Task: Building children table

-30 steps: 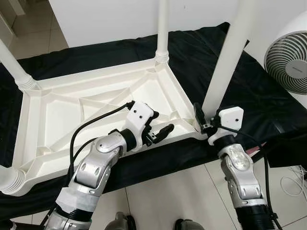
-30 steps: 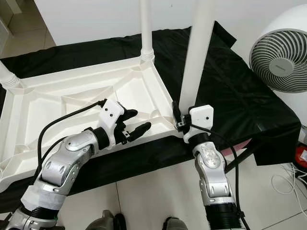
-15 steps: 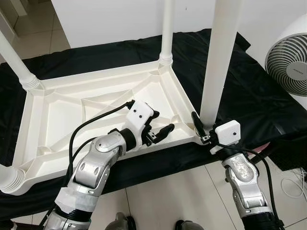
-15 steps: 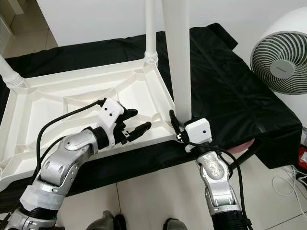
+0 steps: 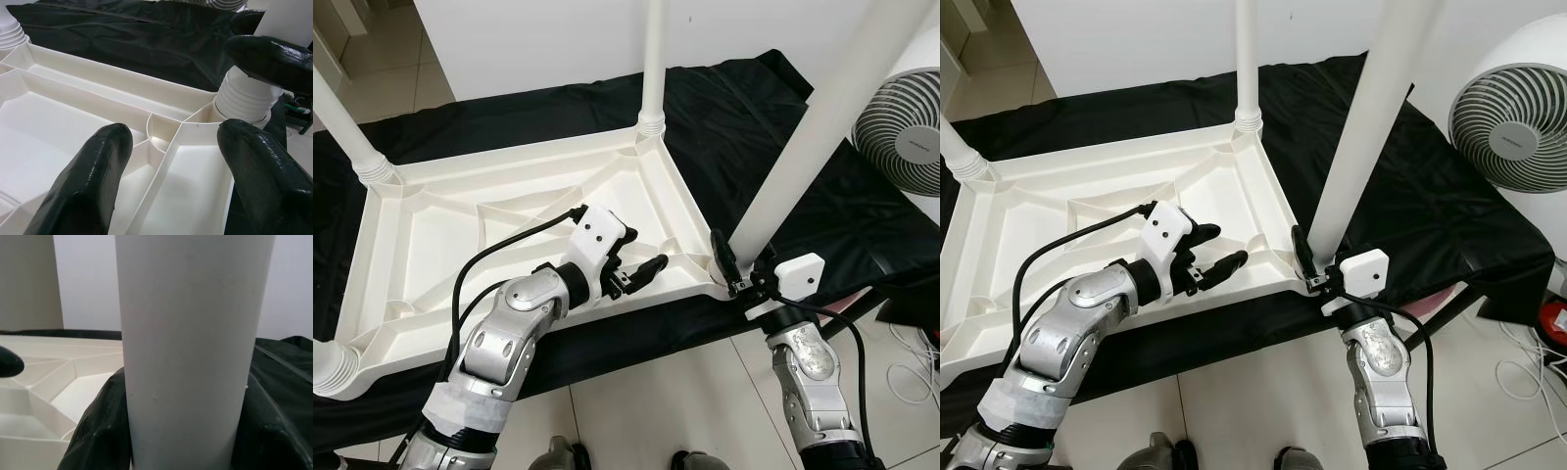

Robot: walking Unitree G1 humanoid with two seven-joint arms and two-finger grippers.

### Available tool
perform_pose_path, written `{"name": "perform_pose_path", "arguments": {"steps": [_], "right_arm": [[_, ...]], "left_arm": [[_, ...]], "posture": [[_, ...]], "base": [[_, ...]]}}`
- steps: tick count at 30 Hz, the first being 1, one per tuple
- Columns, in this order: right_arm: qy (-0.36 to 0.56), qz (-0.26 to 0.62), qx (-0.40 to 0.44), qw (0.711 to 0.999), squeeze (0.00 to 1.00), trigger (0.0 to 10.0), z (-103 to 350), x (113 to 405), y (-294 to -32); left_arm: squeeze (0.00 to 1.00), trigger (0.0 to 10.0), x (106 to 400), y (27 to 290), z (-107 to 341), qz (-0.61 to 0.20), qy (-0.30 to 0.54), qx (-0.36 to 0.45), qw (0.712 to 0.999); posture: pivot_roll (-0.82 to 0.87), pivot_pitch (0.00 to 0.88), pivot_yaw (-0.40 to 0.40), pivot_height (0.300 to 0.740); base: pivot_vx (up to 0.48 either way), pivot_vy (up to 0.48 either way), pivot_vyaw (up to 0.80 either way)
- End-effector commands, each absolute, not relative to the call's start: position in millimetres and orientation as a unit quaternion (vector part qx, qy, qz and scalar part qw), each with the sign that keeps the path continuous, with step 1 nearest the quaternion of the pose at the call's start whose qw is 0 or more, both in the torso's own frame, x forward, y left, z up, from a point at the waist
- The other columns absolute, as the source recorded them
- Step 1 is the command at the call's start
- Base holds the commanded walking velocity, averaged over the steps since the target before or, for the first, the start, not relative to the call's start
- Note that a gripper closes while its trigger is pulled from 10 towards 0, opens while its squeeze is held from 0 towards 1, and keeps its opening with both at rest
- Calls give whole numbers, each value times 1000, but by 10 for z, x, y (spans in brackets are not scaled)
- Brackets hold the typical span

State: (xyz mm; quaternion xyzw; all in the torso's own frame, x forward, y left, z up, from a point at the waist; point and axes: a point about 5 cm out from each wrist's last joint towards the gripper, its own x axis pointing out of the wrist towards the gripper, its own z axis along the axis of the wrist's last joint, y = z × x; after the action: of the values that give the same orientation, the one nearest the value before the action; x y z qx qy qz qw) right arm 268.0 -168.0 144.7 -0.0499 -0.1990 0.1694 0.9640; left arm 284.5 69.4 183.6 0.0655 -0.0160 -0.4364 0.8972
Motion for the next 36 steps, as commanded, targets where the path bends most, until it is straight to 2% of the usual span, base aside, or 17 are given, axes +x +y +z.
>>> {"name": "perform_pose_path", "arguments": {"steps": [1,22,27,36], "right_arm": [[-117,159,-20,980,0,10000,1125,2638,-1728],[-93,146,11,985,0,10000,986,2656,-1780],[-24,132,0,991,0,10000,918,2778,-1790],[-13,140,-18,990,0,10000,1065,2923,-1748]], "left_arm": [[0,10000,2838,700,1858,-437,-17,66,897],[0,10000,2828,673,1861,-439,-18,66,896],[0,10000,2826,666,1862,-439,-19,64,896],[0,10000,2815,662,1859,-439,-19,64,896]], "posture": [[-84,137,102,740],[-85,134,95,740],[-88,131,91,740],[-85,126,85,740]], "base": [[0,0,0],[0,0,0],[0,0,0],[0,0,0]]}}
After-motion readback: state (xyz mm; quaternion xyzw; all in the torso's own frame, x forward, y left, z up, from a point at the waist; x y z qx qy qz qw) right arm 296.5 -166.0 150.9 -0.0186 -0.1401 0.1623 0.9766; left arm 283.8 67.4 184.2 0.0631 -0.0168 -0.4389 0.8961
